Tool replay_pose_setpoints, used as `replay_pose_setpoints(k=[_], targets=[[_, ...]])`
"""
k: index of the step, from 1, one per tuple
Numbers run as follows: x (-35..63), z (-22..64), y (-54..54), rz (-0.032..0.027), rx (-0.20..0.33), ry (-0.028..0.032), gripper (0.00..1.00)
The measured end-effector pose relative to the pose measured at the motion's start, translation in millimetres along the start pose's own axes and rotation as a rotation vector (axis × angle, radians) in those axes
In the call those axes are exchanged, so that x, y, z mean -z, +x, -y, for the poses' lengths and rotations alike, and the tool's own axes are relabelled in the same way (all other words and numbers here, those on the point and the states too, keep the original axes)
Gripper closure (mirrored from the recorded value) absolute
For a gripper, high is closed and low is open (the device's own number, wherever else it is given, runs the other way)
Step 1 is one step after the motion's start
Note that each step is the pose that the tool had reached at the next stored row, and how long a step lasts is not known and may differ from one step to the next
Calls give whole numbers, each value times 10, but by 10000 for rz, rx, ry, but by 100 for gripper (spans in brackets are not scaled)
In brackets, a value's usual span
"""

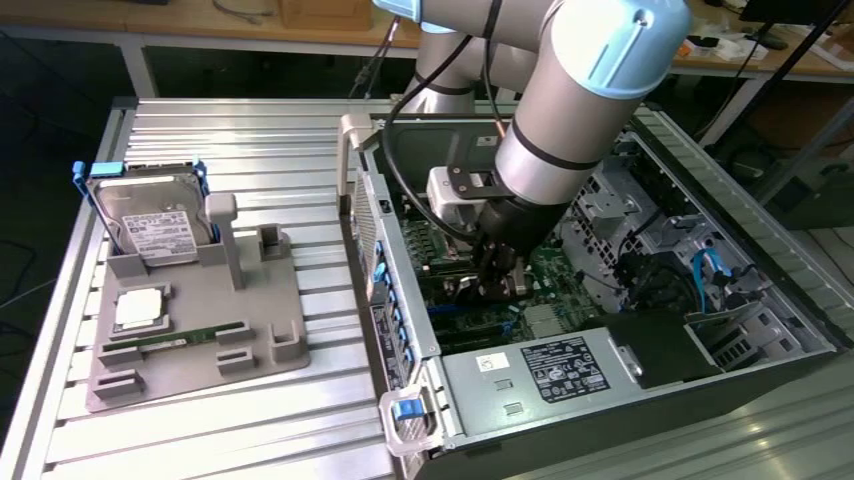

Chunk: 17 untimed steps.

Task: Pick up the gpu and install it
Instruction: 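Insert the gpu into the slot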

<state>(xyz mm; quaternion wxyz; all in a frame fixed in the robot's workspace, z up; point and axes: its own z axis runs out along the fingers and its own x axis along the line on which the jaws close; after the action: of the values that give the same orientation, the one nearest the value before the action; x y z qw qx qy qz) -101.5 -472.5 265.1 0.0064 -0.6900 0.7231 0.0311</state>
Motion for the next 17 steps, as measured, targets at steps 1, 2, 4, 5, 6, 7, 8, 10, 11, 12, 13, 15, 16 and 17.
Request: replay_pose_setpoints(k=[1,2,4,5,6,7,8,10,11,12,13,15,16,17], targets=[[0,0,3,-7,0,1,73],[0,1,6,-18,0,1,73],[1,1,10,-51,-2,2,73],[2,1,12,-64,-3,1,73],[2,1,12,-65,-3,2,73],[1,1,12,-65,-2,3,73],[1,1,13,-65,-2,2,73],[1,1,12,-65,-2,3,73],[1,1,12,-65,-2,3,73],[1,1,12,-65,-2,3,73],[1,1,12,-65,-2,3,73],[1,1,12,-65,-2,3,73],[-1,1,9,-63,0,3,73],[-1,2,5,-64,8,3,73]])
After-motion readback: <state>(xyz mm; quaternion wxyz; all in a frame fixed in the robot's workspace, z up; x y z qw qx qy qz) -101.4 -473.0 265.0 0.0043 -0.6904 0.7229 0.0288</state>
